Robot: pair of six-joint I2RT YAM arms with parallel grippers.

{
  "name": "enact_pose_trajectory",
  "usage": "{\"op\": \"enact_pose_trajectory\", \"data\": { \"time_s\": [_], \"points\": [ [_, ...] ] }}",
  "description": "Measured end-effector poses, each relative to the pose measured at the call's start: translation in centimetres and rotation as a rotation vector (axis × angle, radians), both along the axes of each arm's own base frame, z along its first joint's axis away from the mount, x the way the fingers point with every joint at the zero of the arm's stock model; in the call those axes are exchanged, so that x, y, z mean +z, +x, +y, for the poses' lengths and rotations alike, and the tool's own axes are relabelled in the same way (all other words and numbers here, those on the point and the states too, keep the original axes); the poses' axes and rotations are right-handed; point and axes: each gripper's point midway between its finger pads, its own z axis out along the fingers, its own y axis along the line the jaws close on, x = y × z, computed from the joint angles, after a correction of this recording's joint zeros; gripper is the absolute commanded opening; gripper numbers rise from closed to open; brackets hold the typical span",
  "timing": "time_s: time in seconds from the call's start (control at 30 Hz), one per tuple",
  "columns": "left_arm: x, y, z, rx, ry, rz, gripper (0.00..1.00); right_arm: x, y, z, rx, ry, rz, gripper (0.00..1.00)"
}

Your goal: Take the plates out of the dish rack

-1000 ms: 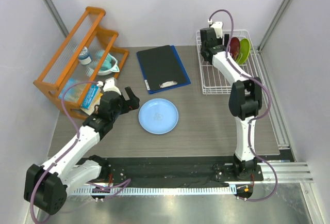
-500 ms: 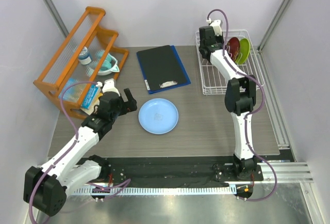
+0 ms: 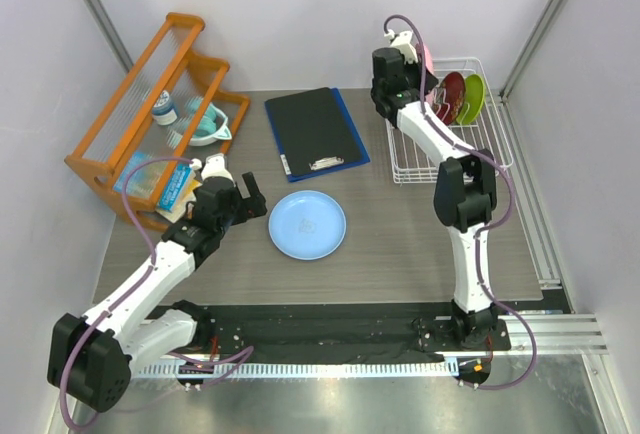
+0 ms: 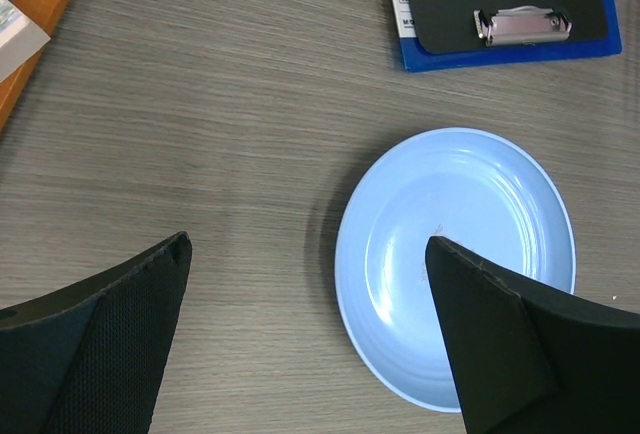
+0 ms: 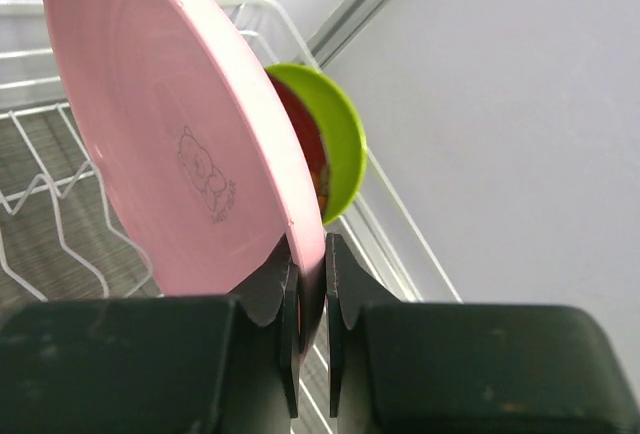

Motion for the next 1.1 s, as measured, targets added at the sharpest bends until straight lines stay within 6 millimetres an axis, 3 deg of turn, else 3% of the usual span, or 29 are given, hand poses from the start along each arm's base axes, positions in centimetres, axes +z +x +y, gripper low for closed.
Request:
{"op": "enact_pose_trajectory", "data": {
  "time_s": [0.17,0.3,0.47,0.6,0.67,0.77,1.0,1.1],
  "points": [
    [0.0,0.0,-0.1,-0.002,-0.006,0.001,0.99,3.8,-2.6,0.1,-0.019,-0.02,-0.056,0.01],
    [0.4,-0.1,-0.4,-0.011,-0.025,-0.007,0.99,7.4,-5.9,0.6,0.008,0.006,-0.102,0.01],
    [1.2,-0.2,-1.2,-0.045,-0.068,-0.027,0.99,12.2,-10.9,3.6,0.144,0.171,-0.19,0.01],
    [1.9,-0.1,-2.6,-0.091,-0.13,-0.042,0.99,13.8,-15.7,6.2,0.324,0.393,-0.234,0.01],
    [2.4,-0.1,-3.4,-0.121,-0.163,-0.053,1.0,13.4,-17.8,6.7,0.377,0.471,-0.225,0.01],
    [3.4,0.0,-4.7,-0.169,-0.224,-0.079,0.99,10.9,-20.4,8.3,0.468,0.601,-0.173,0.01],
    [4.2,-0.4,-7.2,-0.264,-0.355,-0.12,0.99,0.7,-25.2,12.9,0.594,0.86,0.075,0.01],
    [4.0,-0.8,-8.0,-0.293,-0.407,-0.122,1.0,-2.0,-26.7,14.5,0.619,0.945,0.146,0.01]
  ]
}}
